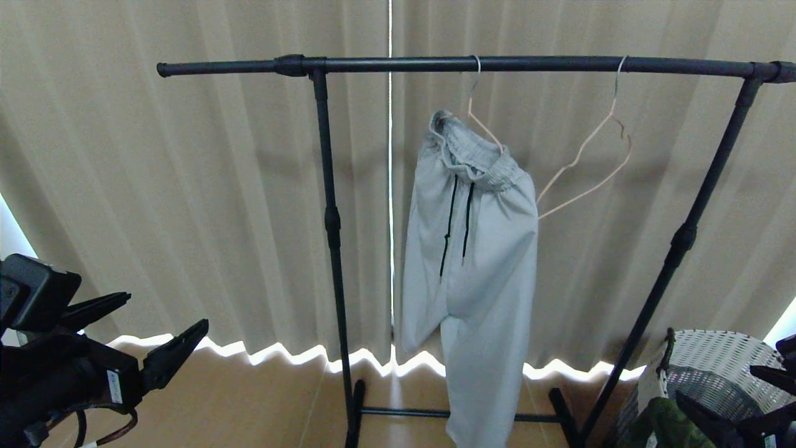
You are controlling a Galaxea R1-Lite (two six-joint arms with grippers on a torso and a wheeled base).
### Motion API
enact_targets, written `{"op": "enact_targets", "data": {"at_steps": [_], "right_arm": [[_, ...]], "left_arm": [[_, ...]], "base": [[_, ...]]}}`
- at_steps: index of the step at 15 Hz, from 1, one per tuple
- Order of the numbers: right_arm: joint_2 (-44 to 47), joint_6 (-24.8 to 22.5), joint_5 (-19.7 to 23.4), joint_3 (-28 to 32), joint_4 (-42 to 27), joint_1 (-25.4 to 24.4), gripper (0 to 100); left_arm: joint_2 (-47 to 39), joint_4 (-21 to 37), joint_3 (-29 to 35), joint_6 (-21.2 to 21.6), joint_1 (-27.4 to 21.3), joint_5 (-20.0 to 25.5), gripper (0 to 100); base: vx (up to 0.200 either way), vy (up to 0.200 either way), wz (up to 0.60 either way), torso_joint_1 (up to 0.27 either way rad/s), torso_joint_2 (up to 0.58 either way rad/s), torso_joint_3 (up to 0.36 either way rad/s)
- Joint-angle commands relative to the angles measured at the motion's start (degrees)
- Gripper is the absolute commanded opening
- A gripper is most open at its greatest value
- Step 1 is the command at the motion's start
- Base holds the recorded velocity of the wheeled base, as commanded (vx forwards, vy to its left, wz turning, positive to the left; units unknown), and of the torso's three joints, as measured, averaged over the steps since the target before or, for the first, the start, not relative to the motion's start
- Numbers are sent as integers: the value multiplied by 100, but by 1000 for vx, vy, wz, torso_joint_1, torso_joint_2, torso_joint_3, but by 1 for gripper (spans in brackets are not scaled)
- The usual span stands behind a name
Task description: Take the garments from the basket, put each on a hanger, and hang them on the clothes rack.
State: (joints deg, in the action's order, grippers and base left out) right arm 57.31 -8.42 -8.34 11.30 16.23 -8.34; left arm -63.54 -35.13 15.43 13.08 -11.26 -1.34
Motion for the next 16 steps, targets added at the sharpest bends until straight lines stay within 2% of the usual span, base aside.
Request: {"op": "enact_targets", "data": {"at_steps": [1, 8, 16], "right_arm": [[17, -1, -1, -5, 3, -1, 100], [0, -72, 8, -67, 12, -10, 100], [17, -80, -1, -67, 3, -10, 100]], "left_arm": [[43, -2, -14, 2, -7, -7, 100], [61, -2, -84, 2, 10, -7, 100], [43, -248, -163, 10, 19, -7, 100]], "base": [[0, 0, 0, -183, 456, 286], [0, 0, 0, -141, 426, 288], [0, 0, 0, -10, 32, 25]]}}
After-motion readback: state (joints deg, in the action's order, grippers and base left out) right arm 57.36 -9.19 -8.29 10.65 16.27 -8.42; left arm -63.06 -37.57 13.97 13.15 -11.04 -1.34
